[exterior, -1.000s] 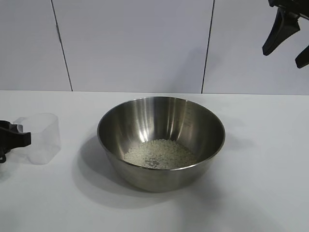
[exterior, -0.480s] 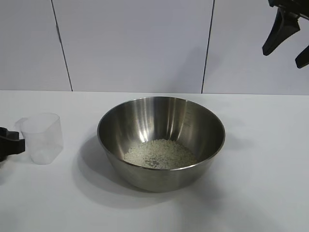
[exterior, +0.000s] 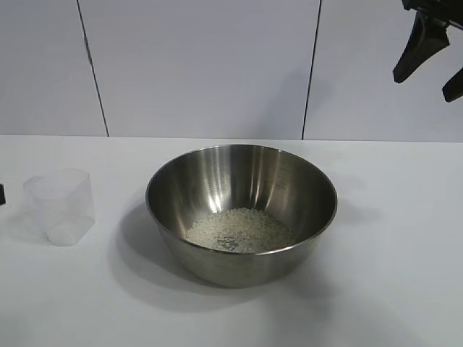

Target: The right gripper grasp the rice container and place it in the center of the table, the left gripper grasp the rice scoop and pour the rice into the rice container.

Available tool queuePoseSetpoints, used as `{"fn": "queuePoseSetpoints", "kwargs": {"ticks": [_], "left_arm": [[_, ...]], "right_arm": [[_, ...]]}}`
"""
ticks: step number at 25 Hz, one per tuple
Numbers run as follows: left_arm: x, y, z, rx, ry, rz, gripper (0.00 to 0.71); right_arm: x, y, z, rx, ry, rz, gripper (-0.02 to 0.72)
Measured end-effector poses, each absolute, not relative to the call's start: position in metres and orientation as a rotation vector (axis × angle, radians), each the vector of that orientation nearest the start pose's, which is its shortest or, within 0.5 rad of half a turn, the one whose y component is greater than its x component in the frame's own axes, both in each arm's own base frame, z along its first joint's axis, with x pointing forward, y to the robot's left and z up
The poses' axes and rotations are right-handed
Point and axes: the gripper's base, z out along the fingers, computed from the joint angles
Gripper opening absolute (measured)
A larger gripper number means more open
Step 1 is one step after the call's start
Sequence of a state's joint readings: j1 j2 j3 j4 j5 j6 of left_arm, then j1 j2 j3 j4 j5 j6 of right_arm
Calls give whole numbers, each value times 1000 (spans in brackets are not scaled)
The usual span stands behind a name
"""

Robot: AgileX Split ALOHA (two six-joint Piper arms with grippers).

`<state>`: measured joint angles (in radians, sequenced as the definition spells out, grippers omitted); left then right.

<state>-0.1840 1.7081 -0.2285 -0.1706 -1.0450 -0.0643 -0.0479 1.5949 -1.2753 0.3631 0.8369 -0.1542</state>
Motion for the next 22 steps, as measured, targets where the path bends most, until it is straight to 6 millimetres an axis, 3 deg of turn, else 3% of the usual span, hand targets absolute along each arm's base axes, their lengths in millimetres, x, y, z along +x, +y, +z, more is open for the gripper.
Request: {"fn": "queuePoseSetpoints", "kwargs": {"ticks": [6,16,22], "left_arm": [[226,-34,165,-64,1988,-150,352],[271,-56,271,127,2315,-177,352],[292,-79,303,231,2463,-199,352]], "right_arm": [[340,8,292,90,2591,364,463],[340,8,292,81,2590,362,463],[337,9,291,54,2628,372,463]]}}
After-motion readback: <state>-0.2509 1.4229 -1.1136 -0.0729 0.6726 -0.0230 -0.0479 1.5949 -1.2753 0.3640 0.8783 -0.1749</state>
